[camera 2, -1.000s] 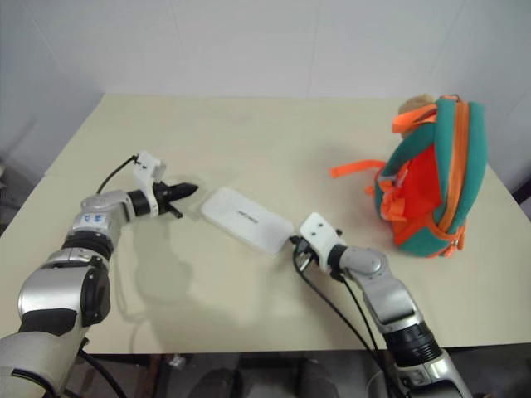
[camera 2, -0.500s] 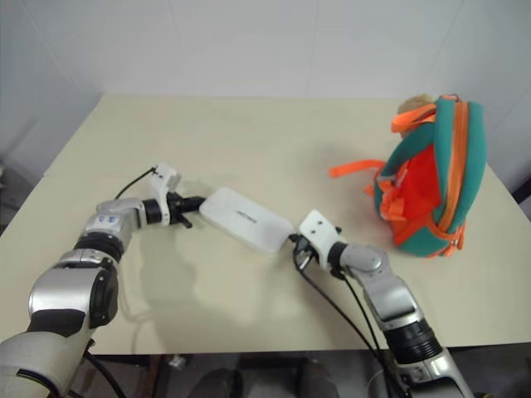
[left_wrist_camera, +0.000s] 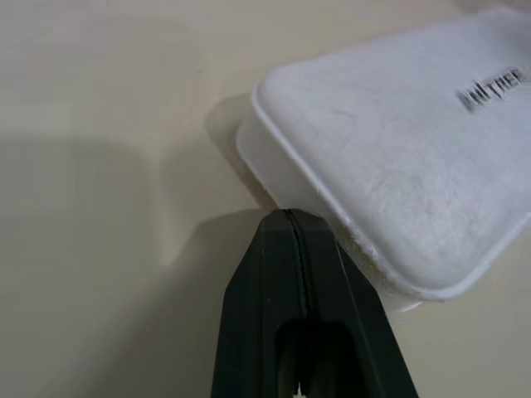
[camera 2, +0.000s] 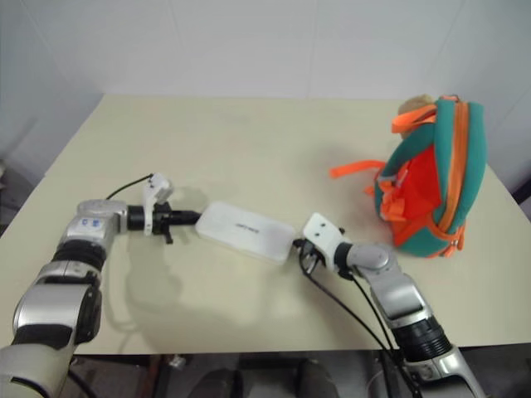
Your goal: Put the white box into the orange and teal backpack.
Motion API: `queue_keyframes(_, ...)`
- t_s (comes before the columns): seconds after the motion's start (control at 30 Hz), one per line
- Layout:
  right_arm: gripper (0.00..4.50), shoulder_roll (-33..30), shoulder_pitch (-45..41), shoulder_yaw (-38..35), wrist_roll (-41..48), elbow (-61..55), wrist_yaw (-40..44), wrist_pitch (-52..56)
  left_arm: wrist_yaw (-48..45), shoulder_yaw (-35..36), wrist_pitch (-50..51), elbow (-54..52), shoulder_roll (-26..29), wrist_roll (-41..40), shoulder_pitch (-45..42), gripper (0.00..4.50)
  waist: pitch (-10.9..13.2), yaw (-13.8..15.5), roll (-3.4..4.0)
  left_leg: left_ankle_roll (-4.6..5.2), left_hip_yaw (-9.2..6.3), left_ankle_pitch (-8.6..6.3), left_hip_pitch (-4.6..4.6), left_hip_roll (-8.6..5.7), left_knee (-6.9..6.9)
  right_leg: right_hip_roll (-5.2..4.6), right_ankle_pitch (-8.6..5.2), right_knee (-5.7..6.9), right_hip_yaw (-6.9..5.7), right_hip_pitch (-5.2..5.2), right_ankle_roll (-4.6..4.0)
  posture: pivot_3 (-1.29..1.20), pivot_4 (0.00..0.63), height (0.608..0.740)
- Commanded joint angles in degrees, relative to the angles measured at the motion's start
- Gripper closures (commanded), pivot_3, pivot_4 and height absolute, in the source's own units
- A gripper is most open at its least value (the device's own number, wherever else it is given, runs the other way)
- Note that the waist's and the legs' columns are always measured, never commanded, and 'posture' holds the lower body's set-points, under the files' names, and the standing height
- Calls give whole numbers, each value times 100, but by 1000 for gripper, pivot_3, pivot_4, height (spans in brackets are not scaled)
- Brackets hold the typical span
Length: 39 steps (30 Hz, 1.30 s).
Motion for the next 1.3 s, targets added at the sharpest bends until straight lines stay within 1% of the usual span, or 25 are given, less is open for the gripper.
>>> queue_keyframes(0.03, 4380, -18, -76, 164, 108, -270, 305, -159, -586, -482, 513, -1154, -112, -113, 609, 4500, 0, 1, 0, 0, 0, 0, 1, 0, 0, -1, 0, -1, 0, 1, 0, 0, 150, 740)
queue_keyframes(0.13, 4380, -224, -55, 113, 121, -319, 473, -204, -685, -602, 1104, -2387, 55, -286, 1193, 4500, -4, 7, 7, 0, -1, -1, 3, 1, 0, -3, 0, 0, 3, 4, -1, 0, 150, 740)
queue_keyframes(0.23, 4380, -383, -31, 66, 148, -405, 595, -208, -686, -678, 1710, -3424, 147, -507, 1603, 4500, -7, 23, 11, 1, -5, -1, 3, -1, 0, -8, -1, -3, 3, 8, -2, 0, 150, 740)
queue_keyframes(0.37, 4380, -677, 76, 46, 221, -616, 851, -130, -608, -743, 2267, -4417, 193, -711, 1966, 4500, -7, 30, 12, 2, -12, -2, 3, -3, 0, -8, -1, -19, 3, 15, -2, 0, 150, 740)
queue_keyframes(0.47, 4380, -854, 208, 10, 327, -822, 1038, -65, -561, -801, 2537, -4839, 235, -789, 2136, 4500, -7, 25, 12, 9, -24, -6, 2, -2, -1, -8, -1, -24, 4, 14, -2, 0, 150, 740)
queue_keyframes(0.67, 4380, -1023, 431, -49, 364, -1143, 1199, 87, -558, -879, 2756, -5250, 362, -905, 2370, 4500, -7, 18, 12, 16, -39, -10, 3, -1, -2, -8, -1, -35, 5, 14, -2, 0, 150, 740)
queue_keyframes(0.97, 4380, -961, 459, -48, 308, -956, 1216, 14, -574, -1034, 2679, -5223, 431, -988, 2467, 4500, -8, 18, 15, 16, -50, -10, 10, -1, -2, -8, -4, -43, 8, 15, -7, 0, 150, 740)
queue_keyframes(1.1, 4380, -948, 344, -215, 273, -693, 1130, -117, -564, -595, 2353, -5140, 101, -1416, 2357, 4500, -8, 22, 15, 16, -49, -10, 10, -2, -1, -11, -4, -44, 9, 15, -7, 0, 150, 740)
queue_keyframes(1.13, 4380, -1012, 307, -267, 236, -620, 1145, -138, -455, -490, 2421, -5128, 85, -1443, 2315, 4500, -8, 32, 14, 16, -48, -10, 10, -3, -1, -13, -4, -43, 9, 15, -7, 0, 150, 740)
queue_keyframes(1.3, 4380, -1314, 294, -487, 238, -459, 1343, -246, -479, -389, 2629, -5243, 399, -1546, 2403, 4500, -6, 18, 17, 15, -56, -10, 2, -4, -2, -14, -3, -44, 7, 10, -6, 0, 150, 740)
